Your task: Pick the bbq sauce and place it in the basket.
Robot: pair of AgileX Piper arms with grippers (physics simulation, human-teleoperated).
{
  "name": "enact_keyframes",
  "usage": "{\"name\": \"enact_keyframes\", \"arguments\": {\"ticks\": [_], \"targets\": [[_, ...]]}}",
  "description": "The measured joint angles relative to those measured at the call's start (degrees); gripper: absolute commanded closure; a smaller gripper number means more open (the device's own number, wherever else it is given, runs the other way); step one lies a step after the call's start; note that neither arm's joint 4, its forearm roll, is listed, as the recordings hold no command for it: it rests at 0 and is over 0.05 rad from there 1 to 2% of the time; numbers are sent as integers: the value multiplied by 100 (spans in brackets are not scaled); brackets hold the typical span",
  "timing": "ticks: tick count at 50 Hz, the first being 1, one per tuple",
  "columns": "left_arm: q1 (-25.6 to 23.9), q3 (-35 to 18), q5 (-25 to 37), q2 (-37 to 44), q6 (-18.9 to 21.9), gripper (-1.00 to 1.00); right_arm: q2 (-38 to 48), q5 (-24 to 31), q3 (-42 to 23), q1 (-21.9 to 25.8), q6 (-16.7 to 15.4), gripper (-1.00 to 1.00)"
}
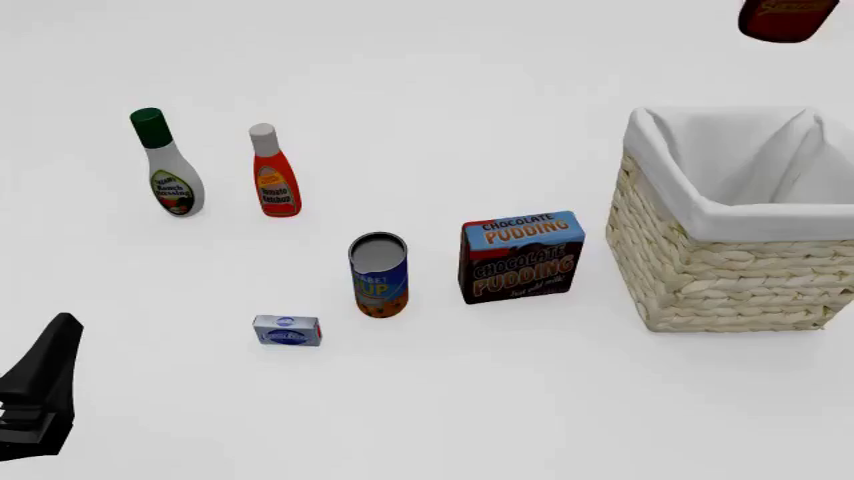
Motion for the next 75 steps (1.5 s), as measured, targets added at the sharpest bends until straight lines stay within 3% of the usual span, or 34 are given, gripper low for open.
{"name": "enact_keyframes", "arguments": {"ticks": [32,75], "targets": [[0,0,0,0,0,-100,-75,-806,1476,-948,-68,100],[0,0,0,0,0,-100,655,-1603,2183,-1124,3,100]]}}
